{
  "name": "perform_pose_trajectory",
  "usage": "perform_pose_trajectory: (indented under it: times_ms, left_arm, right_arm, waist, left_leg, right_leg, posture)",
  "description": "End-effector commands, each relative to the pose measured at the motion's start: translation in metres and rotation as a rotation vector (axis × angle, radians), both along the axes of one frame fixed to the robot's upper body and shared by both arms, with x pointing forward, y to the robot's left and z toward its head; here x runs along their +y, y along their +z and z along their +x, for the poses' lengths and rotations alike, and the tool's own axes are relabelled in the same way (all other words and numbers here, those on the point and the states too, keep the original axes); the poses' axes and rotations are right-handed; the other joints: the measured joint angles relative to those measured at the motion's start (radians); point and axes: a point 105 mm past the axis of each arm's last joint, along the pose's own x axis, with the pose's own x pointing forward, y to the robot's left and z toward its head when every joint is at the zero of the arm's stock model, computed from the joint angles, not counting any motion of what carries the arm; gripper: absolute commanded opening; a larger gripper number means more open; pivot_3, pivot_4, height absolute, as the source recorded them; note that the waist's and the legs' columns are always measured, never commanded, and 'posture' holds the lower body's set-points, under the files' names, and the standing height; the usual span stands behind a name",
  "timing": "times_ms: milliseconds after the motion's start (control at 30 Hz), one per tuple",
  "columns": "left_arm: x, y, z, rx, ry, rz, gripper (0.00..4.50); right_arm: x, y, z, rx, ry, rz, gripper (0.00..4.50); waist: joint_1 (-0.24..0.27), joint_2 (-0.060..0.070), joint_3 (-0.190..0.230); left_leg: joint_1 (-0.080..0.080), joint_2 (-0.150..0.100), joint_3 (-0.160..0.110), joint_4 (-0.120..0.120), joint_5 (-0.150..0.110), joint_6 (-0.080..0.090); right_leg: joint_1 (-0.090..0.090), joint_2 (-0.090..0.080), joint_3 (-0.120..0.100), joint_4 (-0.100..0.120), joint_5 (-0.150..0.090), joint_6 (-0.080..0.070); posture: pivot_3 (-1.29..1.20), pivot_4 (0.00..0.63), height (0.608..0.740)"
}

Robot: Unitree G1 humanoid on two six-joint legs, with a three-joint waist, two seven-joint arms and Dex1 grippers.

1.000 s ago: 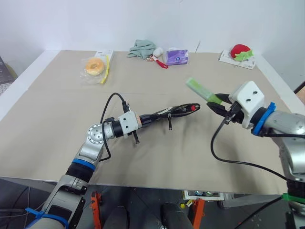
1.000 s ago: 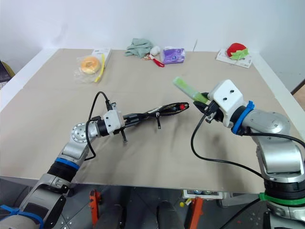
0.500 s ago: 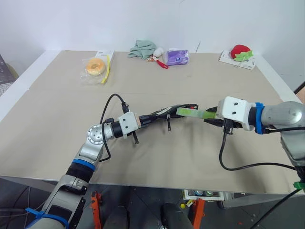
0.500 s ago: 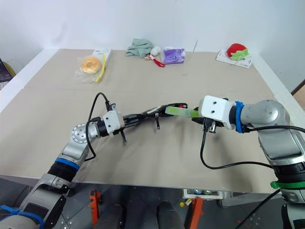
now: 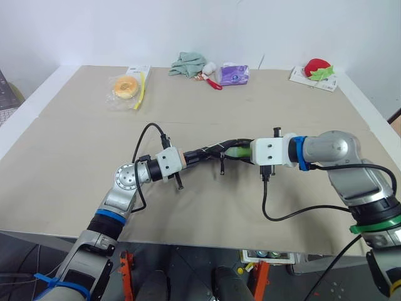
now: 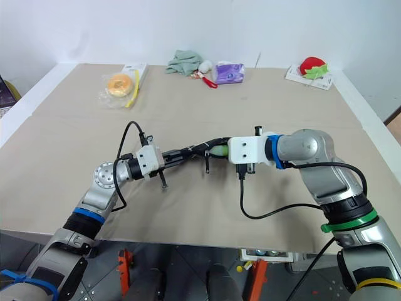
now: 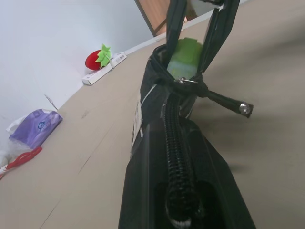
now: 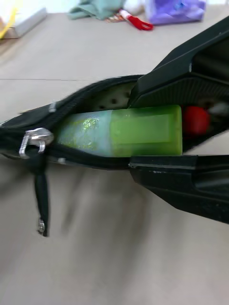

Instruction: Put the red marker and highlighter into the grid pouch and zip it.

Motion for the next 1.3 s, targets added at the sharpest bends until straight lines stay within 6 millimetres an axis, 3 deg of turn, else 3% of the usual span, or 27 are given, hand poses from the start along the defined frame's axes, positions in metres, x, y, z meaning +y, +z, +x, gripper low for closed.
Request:
perform_pose_trajectory:
  times_ms: [33,67,233,267,300,400,500,667,833,1033,1167,1300]
  left_arm:
    - [-0.006,0.015,-0.005,-0.052,-0.018,-0.031,0.00]
    - [-0.006,0.015,-0.005,-0.050,-0.017,-0.031,0.00]
    - [-0.005,0.016,-0.004,-0.045,-0.010,-0.034,0.00]
    - [-0.005,0.016,-0.004,-0.045,-0.010,-0.034,0.00]
    - [-0.005,0.016,-0.004,-0.044,-0.008,-0.035,0.00]
    - [-0.005,0.016,-0.004,-0.042,-0.007,-0.038,0.00]
    - [-0.005,0.016,-0.004,-0.041,-0.007,-0.038,0.00]
    - [-0.005,0.017,-0.003,-0.040,-0.007,-0.036,0.00]
    - [-0.006,0.017,-0.003,-0.041,-0.013,-0.035,0.00]
    - [-0.006,0.018,-0.004,-0.044,-0.016,-0.034,0.00]
    - [-0.005,0.017,-0.004,-0.046,-0.011,-0.031,0.00]
    - [-0.004,0.017,-0.004,-0.048,-0.005,-0.033,0.00]
  right_arm:
    - [0.017,0.017,-0.002,-0.064,0.059,0.044,1.04]
    - [0.019,0.019,-0.002,-0.064,0.060,0.062,1.04]
    - [0.024,0.041,-0.009,0.018,0.028,0.311,3.49]
    - [0.025,0.046,-0.011,0.031,0.027,0.355,4.18]
    - [0.026,0.050,-0.013,0.046,0.021,0.409,4.42]
    - [0.026,0.056,-0.025,0.167,-0.008,0.579,4.42]
    - [0.026,0.046,-0.044,0.329,-0.013,0.651,4.42]
    - [0.015,0.010,-0.060,0.551,-0.146,0.643,4.42]
    - [0.005,-0.026,-0.046,0.602,-0.350,0.616,4.42]
    - [0.013,-0.021,-0.034,0.614,-0.395,0.701,4.42]
    - [0.028,-0.007,-0.027,0.625,-0.362,0.765,4.42]
    - [0.031,-0.006,-0.028,0.630,-0.352,0.754,2.84]
  waist:
    - [0.000,0.000,0.000]
    - [0.000,0.000,0.000]
    - [0.000,0.000,0.000]
    - [0.000,0.000,0.000]
    - [0.000,0.000,0.000]
    - [0.001,0.000,0.000]
    - [0.002,0.000,0.000]
    - [0.003,0.000,0.000]
    - [-0.001,0.000,0.000]
    - [0.000,0.000,0.000]
    - [-0.001,0.000,0.000]
    - [0.002,0.000,0.000]
  left_leg:
    - [0.000,0.000,0.000,0.000,0.000,0.000]
    - [0.000,0.000,0.000,0.000,0.000,0.000]
    - [0.000,0.000,0.000,0.000,0.000,0.000]
    - [0.000,0.000,0.000,0.000,0.000,0.000]
    - [0.000,0.000,0.000,0.000,0.000,0.000]
    - [0.000,0.000,-0.002,0.000,0.000,0.000]
    - [-0.001,0.000,-0.002,0.000,0.000,0.000]
    - [-0.001,0.000,-0.003,0.000,0.000,0.000]
    - [0.000,0.000,-0.002,0.001,0.001,0.001]
    - [0.000,0.001,-0.002,0.001,0.002,0.002]
    - [0.000,0.001,-0.002,0.001,0.002,0.002]
    - [-0.001,0.001,-0.002,0.000,0.002,0.002]
  right_leg:
    - [0.000,0.000,0.000,0.000,0.000,0.000]
    - [0.000,0.000,0.000,0.000,0.000,0.000]
    - [0.000,0.000,0.000,0.000,0.000,0.000]
    - [0.000,0.000,0.000,0.000,0.000,0.000]
    - [0.000,0.000,0.000,0.000,0.000,0.000]
    - [0.000,0.000,-0.001,0.000,0.000,0.000]
    - [0.001,0.000,-0.002,0.000,0.000,-0.001]
    - [0.001,0.000,-0.002,0.000,0.000,-0.001]
    - [0.000,0.000,-0.002,0.000,0.001,0.000]
    - [0.000,0.002,-0.002,0.000,0.000,0.004]
    - [0.000,0.002,-0.001,0.000,0.000,0.005]
    - [0.000,0.001,-0.002,0.000,0.003,0.001]
  posture:
    - [0.00,0.150,0.740]
    - [0.00,0.150,0.740]
    - [0.00,0.150,0.740]
    - [0.00,0.150,0.740]
    - [0.00,0.150,0.740]
    - [0.00,0.150,0.740]
    - [0.00,0.150,0.740]
    - [0.00,0.150,0.740]
    - [0.00,0.150,0.740]
    - [0.00,0.150,0.740]
    - [0.00,0.150,0.740]
    - [0.00,0.150,0.740]
